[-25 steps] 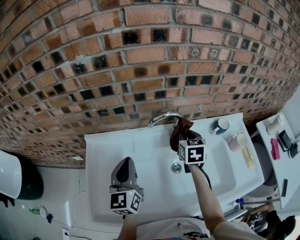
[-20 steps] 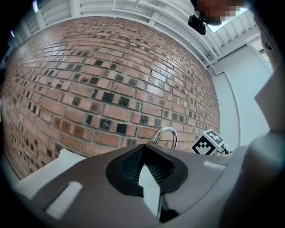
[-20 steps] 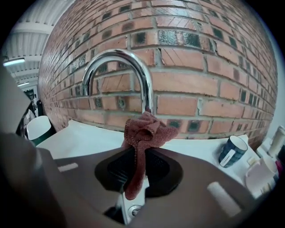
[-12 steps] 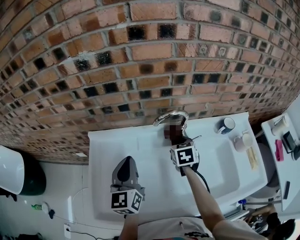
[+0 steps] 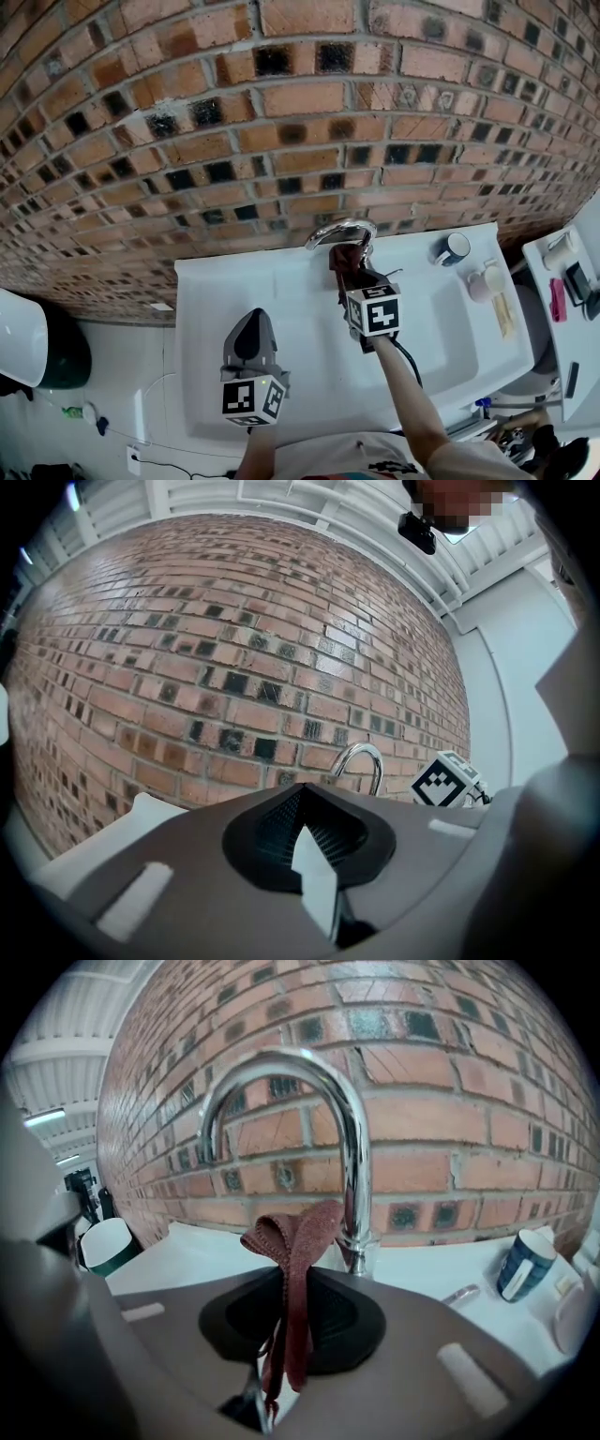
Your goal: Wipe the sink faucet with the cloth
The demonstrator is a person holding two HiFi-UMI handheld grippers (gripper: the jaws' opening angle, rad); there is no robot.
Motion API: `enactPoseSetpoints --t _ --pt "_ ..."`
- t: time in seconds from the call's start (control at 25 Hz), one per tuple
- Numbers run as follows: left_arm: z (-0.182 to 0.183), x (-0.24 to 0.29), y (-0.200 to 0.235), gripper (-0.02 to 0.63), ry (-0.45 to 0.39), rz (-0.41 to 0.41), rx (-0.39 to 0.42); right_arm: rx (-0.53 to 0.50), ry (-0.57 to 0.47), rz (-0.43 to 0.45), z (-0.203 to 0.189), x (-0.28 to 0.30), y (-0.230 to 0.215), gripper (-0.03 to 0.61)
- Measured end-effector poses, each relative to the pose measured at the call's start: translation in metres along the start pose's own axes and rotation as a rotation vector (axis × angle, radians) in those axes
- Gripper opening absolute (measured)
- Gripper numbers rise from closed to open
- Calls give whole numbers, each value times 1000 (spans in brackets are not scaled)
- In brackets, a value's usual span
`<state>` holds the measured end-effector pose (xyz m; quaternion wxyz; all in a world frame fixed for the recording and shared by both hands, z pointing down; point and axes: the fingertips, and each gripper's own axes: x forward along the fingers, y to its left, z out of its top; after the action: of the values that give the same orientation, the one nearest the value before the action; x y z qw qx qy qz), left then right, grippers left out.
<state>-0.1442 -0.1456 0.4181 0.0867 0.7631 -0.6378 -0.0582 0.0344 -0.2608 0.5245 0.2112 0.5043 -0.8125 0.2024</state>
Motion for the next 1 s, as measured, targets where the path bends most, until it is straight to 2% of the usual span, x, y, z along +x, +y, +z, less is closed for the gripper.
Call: enactPoseSetpoints --t 0.12,0.24,0.44,0.68,1.0 --pt "6 -2 2 3 -16 10 14 -47 -104 38 28 -29 15 48" --pt "18 -7 0 3 -47 10 21 -44 -219 79 53 -71 30 48" --pt "44 -21 -14 3 -93 -12 35 -4 -353 132 61 -145 57 48" --pt "51 -34 -33 3 -119 -53 36 27 -429 152 50 -197 78 48" --pt "56 -42 -54 3 -128 -89 44 9 -430 142 39 -209 81 44"
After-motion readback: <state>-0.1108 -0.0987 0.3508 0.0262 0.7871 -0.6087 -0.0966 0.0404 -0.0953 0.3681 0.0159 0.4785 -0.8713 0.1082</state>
